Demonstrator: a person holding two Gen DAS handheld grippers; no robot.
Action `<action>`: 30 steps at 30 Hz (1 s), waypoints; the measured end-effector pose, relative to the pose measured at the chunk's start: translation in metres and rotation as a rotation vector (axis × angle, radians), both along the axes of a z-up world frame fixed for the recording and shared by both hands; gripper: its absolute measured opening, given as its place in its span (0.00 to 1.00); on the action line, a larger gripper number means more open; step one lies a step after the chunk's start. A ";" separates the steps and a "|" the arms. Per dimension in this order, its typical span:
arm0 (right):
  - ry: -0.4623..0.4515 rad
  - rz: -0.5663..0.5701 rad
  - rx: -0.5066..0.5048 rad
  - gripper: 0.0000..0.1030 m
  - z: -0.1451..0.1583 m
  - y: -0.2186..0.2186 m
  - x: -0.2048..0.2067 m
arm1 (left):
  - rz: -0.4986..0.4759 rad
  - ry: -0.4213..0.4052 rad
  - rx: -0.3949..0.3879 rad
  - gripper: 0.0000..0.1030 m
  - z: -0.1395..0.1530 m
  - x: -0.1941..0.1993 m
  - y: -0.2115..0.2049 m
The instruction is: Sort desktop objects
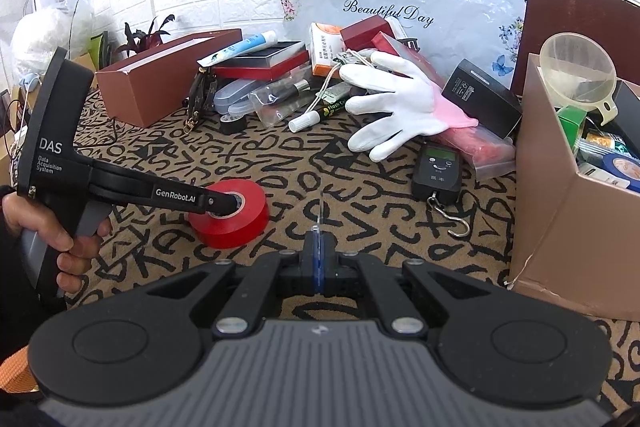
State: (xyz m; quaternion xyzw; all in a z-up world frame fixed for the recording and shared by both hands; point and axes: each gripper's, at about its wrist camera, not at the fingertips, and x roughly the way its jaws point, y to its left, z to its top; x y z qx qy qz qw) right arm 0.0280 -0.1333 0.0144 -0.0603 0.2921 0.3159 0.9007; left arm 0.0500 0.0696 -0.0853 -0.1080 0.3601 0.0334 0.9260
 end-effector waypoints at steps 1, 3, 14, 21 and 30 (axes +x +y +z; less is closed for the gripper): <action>0.000 0.000 0.001 0.00 0.000 -0.001 0.000 | -0.001 0.000 0.001 0.29 0.000 0.000 0.000; 0.000 -0.002 0.001 0.00 0.000 -0.001 0.000 | -0.002 0.001 -0.001 0.29 0.001 0.000 0.001; -0.093 0.008 0.045 0.00 0.026 -0.015 -0.005 | -0.047 -0.043 -0.014 0.28 0.026 -0.004 -0.021; -0.140 0.003 0.063 0.00 0.039 -0.028 -0.004 | -0.097 -0.086 -0.005 0.28 0.049 -0.003 -0.045; -0.279 -0.043 0.124 0.00 0.090 -0.068 -0.001 | -0.207 -0.180 0.007 0.28 0.095 0.010 -0.087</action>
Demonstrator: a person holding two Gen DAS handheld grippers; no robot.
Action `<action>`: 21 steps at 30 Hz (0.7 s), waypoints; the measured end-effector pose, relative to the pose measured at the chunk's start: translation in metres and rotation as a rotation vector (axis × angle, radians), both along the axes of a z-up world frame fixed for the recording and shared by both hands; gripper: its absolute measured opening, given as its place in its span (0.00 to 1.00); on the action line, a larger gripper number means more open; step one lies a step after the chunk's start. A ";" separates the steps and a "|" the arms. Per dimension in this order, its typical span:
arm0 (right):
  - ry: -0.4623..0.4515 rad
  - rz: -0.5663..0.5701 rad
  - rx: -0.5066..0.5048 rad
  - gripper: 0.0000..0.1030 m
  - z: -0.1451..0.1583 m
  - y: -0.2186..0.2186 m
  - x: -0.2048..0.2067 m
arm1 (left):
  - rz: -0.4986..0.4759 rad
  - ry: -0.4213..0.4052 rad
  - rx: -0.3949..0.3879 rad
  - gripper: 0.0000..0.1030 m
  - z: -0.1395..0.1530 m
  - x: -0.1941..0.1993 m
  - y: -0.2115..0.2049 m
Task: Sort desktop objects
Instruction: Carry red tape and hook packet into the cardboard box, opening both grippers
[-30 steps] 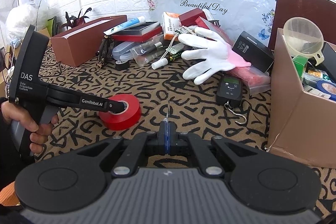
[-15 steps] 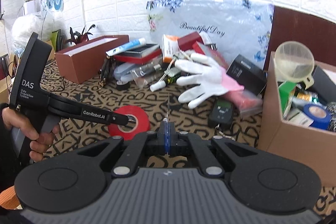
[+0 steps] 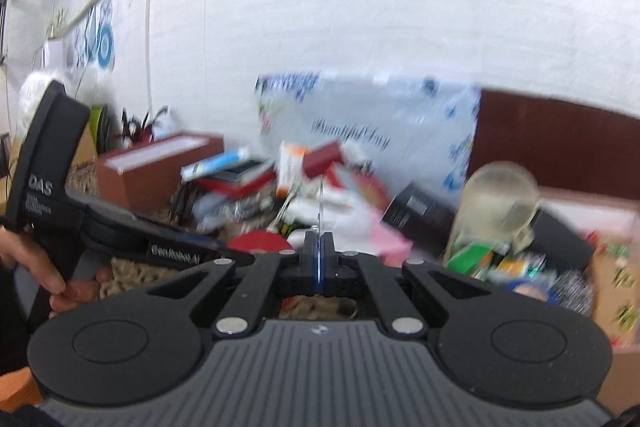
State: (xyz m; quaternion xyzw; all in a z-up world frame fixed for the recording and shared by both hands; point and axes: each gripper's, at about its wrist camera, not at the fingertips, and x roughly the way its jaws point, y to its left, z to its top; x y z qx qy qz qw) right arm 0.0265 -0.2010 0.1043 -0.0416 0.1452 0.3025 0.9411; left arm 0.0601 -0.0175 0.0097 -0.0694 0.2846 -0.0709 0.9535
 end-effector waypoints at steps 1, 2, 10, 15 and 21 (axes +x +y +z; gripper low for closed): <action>-0.023 -0.011 0.003 0.00 0.007 -0.005 0.000 | -0.017 -0.013 -0.003 0.28 0.006 0.002 -0.005; -0.046 -0.024 0.003 0.00 0.013 -0.011 0.000 | -0.035 -0.024 -0.009 0.28 0.012 0.005 -0.011; -0.158 -0.203 -0.024 0.00 0.052 -0.069 0.011 | -0.190 -0.100 -0.004 0.28 0.050 0.029 -0.069; -0.153 -0.316 -0.063 0.00 0.060 -0.108 0.028 | -0.306 -0.115 -0.023 0.28 0.063 0.045 -0.115; -0.101 -0.402 -0.095 0.00 0.043 -0.132 0.052 | -0.374 -0.083 -0.065 0.28 0.053 0.075 -0.159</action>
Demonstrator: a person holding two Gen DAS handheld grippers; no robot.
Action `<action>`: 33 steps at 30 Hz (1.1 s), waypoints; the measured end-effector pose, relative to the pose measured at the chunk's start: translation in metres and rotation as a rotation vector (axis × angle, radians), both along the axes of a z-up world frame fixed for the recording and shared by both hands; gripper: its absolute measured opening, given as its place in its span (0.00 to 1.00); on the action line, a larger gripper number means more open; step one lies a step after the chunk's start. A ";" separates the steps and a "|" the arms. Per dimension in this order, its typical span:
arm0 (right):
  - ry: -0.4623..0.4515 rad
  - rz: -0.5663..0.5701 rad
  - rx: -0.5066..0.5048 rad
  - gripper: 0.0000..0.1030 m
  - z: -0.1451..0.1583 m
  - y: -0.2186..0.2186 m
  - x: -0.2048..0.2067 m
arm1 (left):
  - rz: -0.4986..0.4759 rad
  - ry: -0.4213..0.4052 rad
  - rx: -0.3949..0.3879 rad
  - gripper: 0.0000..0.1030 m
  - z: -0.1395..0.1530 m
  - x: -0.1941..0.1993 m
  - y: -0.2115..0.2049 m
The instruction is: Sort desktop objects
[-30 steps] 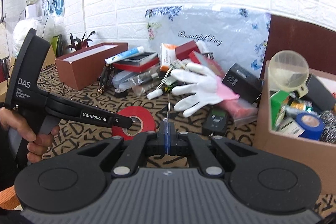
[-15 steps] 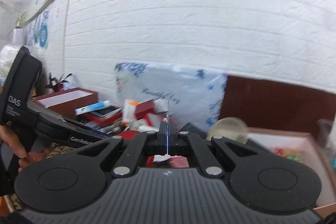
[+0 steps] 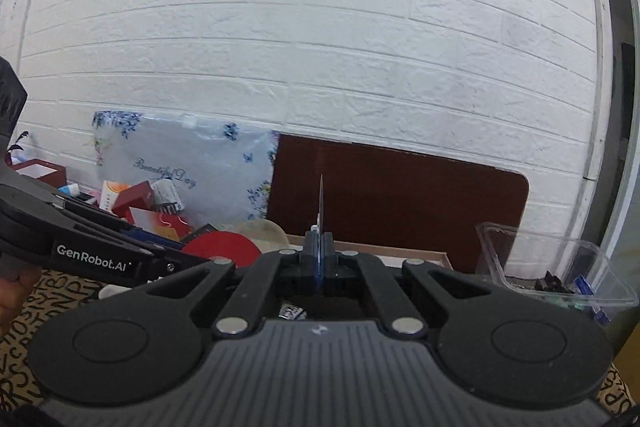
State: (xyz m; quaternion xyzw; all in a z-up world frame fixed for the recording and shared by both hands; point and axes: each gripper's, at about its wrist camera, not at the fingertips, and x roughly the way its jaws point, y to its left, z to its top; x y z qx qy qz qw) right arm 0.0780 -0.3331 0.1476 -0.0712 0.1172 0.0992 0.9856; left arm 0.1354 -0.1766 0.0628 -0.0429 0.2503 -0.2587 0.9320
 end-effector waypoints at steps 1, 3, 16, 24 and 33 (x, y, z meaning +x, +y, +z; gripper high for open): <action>0.022 -0.015 0.001 0.00 -0.005 -0.005 0.007 | -0.005 0.009 0.000 0.28 -0.005 0.006 -0.006; 0.059 -0.060 0.015 0.00 -0.018 -0.014 0.021 | -0.003 0.037 0.011 0.28 -0.016 0.018 -0.017; 0.202 -0.153 -0.014 0.94 -0.079 -0.031 0.043 | 0.082 0.018 -0.090 0.98 -0.017 0.016 -0.002; 0.152 -0.162 -0.006 0.95 -0.052 -0.016 0.015 | 0.156 0.044 -0.033 1.00 -0.022 -0.001 0.003; 0.149 -0.203 -0.035 0.96 -0.044 -0.001 -0.028 | 0.210 0.046 -0.005 1.00 -0.021 -0.041 0.017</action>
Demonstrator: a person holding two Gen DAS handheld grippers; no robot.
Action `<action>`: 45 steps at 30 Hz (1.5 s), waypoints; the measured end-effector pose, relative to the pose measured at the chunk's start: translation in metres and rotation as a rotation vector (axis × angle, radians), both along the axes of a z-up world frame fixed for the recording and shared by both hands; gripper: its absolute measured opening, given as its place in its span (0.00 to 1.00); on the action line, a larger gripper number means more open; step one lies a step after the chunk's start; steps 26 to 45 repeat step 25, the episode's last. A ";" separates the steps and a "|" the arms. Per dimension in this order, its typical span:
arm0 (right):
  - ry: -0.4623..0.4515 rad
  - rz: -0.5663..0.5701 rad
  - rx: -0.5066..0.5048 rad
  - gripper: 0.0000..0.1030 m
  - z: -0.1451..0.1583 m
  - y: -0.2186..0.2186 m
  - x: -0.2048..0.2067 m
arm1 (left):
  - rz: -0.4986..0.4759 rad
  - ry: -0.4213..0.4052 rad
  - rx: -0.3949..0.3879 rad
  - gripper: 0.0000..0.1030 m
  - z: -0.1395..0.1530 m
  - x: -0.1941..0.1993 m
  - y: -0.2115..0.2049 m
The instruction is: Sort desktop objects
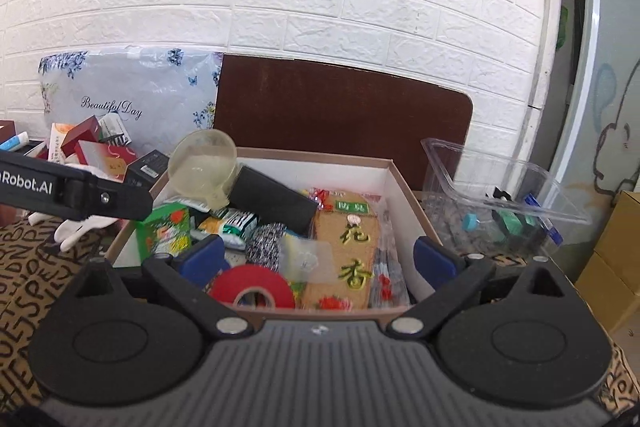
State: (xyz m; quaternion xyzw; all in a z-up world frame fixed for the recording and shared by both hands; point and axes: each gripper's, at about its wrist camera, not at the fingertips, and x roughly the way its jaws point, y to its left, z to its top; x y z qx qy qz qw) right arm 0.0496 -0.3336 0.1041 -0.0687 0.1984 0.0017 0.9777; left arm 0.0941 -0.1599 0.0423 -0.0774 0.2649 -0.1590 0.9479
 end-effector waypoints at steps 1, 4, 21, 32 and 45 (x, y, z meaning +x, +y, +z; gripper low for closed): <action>0.003 -0.007 0.000 0.96 -0.001 0.001 -0.006 | 0.001 -0.002 0.007 1.00 0.000 -0.006 0.000; 0.025 -0.025 -0.006 0.98 -0.007 0.005 -0.022 | -0.008 -0.009 0.068 1.00 -0.001 -0.025 -0.005; 0.087 -0.139 -0.007 0.98 -0.029 0.018 -0.078 | -0.012 0.033 0.109 1.00 -0.009 -0.077 -0.006; 0.106 -0.154 -0.002 0.98 -0.033 0.019 -0.077 | -0.012 0.033 0.117 1.00 -0.009 -0.078 -0.007; 0.106 -0.154 -0.002 0.98 -0.033 0.019 -0.077 | -0.012 0.033 0.117 1.00 -0.009 -0.078 -0.007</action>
